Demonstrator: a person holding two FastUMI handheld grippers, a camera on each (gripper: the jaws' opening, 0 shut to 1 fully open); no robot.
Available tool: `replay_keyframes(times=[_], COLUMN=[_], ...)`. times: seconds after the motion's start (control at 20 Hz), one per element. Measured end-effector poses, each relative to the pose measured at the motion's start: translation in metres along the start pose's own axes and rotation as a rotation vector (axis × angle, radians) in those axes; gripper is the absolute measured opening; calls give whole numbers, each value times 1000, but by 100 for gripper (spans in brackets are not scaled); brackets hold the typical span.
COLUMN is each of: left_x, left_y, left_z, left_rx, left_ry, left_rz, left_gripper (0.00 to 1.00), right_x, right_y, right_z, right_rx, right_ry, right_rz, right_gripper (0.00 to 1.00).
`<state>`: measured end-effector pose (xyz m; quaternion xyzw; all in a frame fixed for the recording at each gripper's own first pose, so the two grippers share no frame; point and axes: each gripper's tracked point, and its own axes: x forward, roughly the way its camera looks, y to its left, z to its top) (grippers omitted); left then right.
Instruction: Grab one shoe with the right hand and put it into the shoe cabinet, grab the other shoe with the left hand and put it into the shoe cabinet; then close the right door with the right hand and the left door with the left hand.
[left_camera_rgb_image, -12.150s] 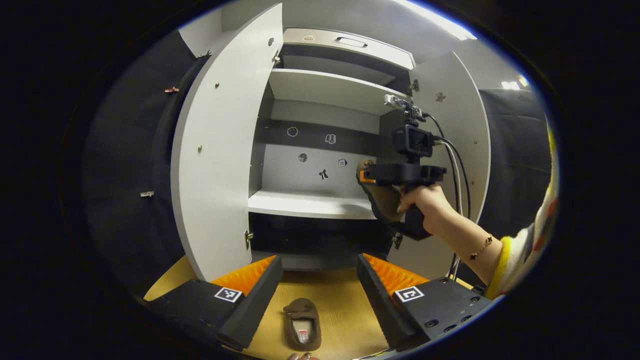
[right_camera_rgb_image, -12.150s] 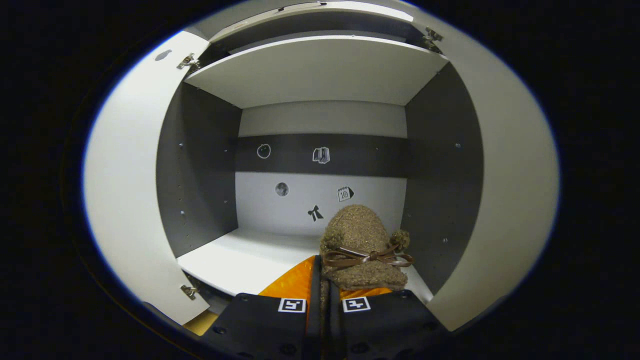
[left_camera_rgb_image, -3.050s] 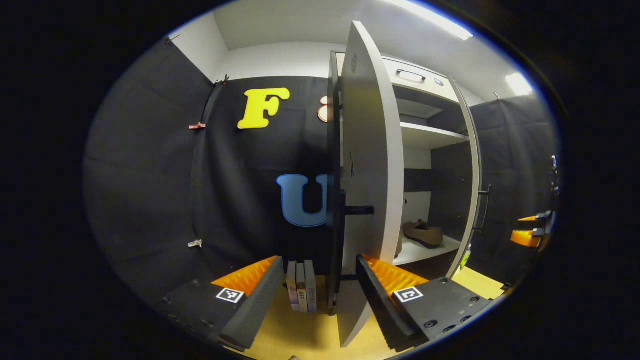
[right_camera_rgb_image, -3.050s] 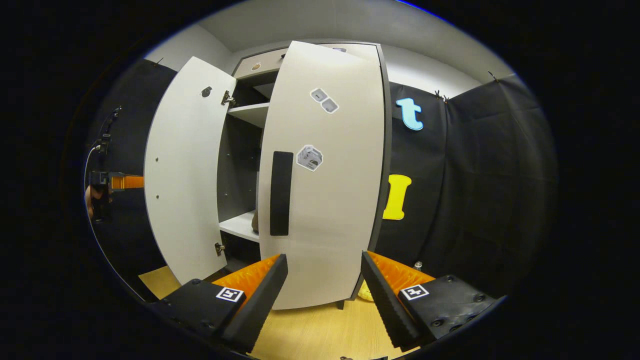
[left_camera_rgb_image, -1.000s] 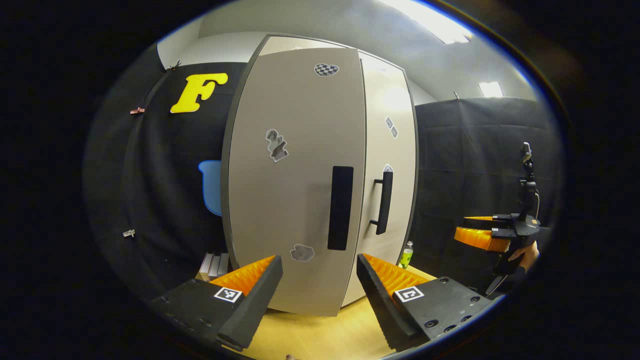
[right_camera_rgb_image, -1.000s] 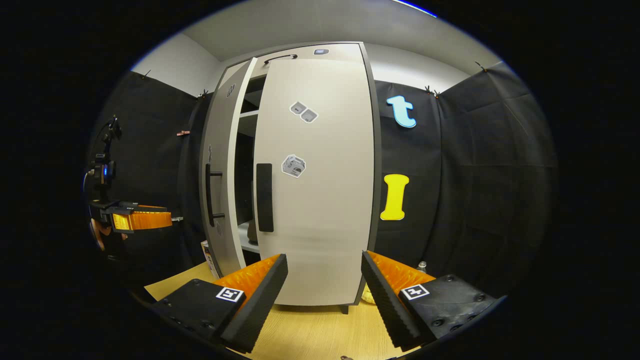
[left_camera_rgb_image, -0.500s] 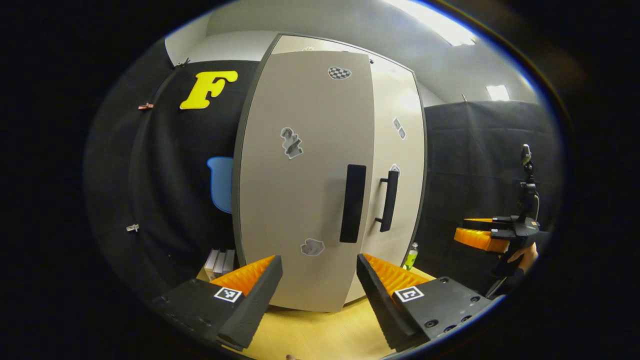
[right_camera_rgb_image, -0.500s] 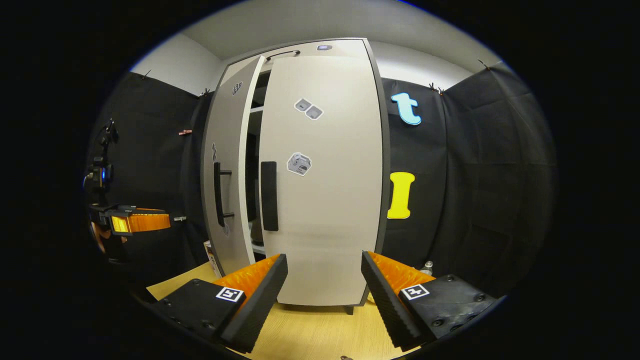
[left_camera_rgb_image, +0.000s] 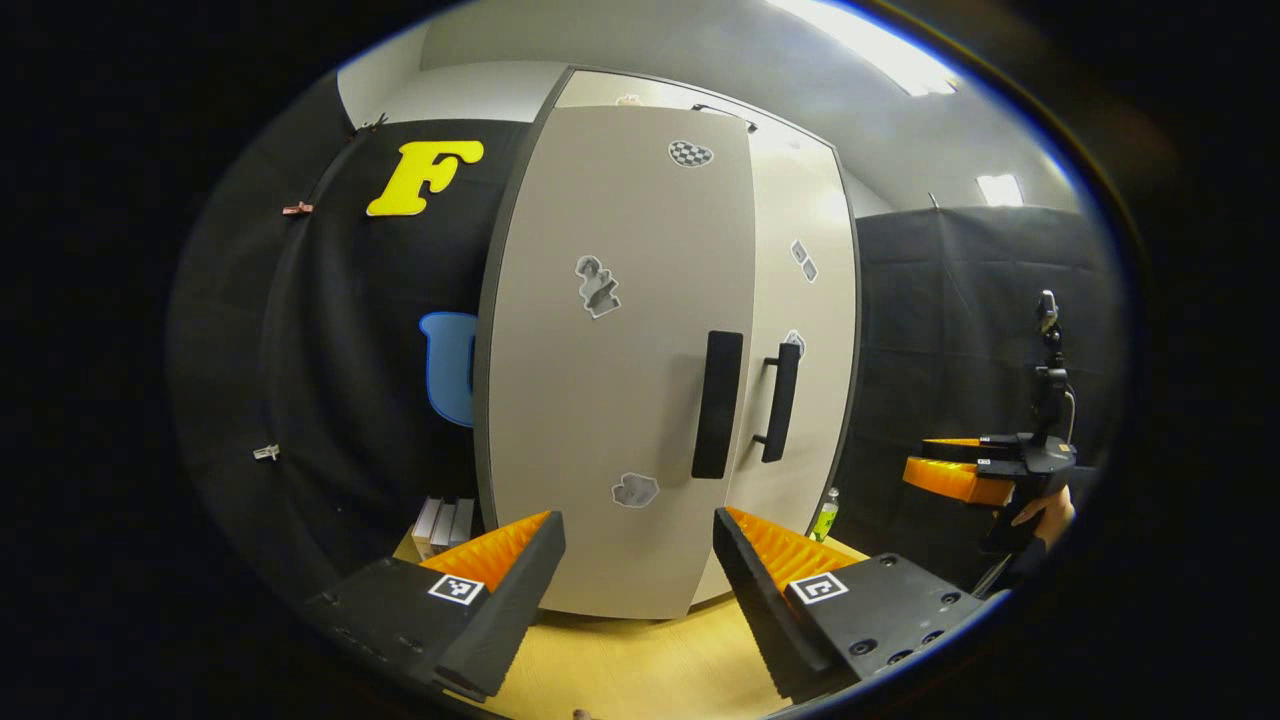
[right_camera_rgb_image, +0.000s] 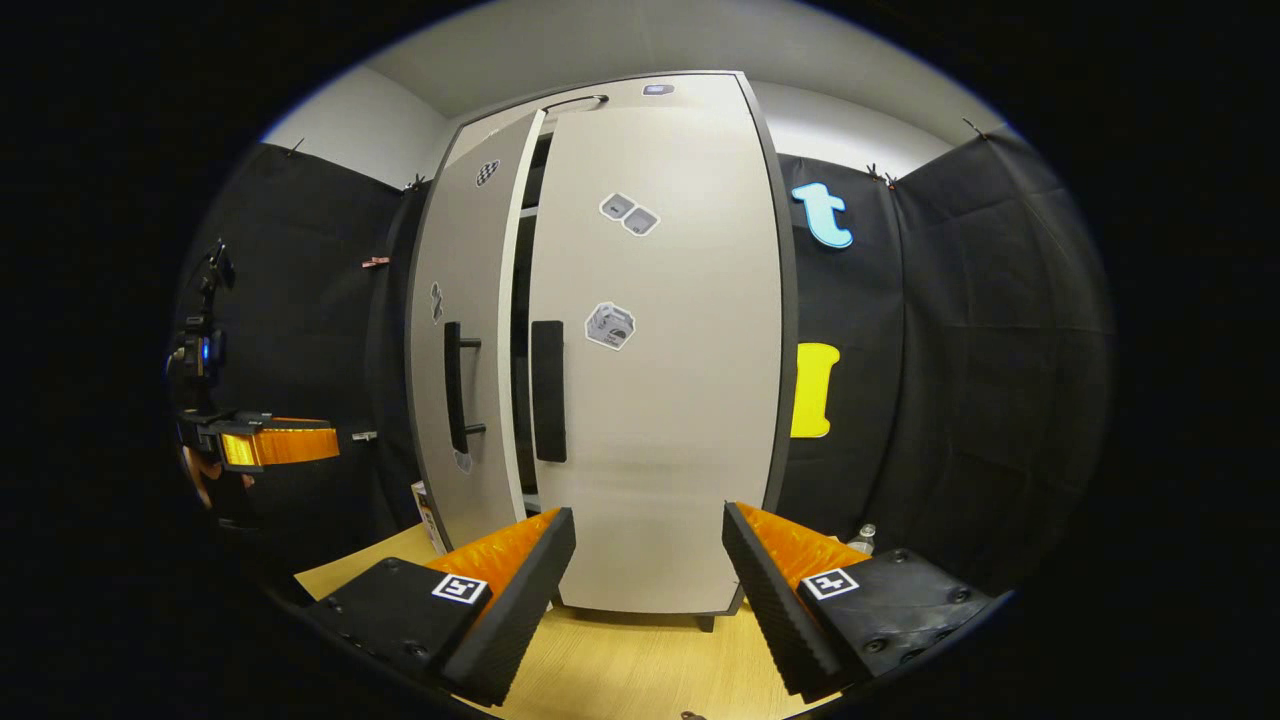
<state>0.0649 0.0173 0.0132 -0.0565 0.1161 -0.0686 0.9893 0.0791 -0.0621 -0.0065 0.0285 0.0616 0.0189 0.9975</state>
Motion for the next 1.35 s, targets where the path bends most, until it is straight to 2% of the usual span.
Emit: replay_keyframes(times=[1.35], left_x=[-3], left_y=[-2], left_z=[7], left_rx=[20], left_ry=[11], left_rz=[-13], left_gripper=[95], right_x=[9], right_y=[11], right_z=[4], right_rx=[0], right_ry=[-11], right_rz=[24], right_gripper=[98])
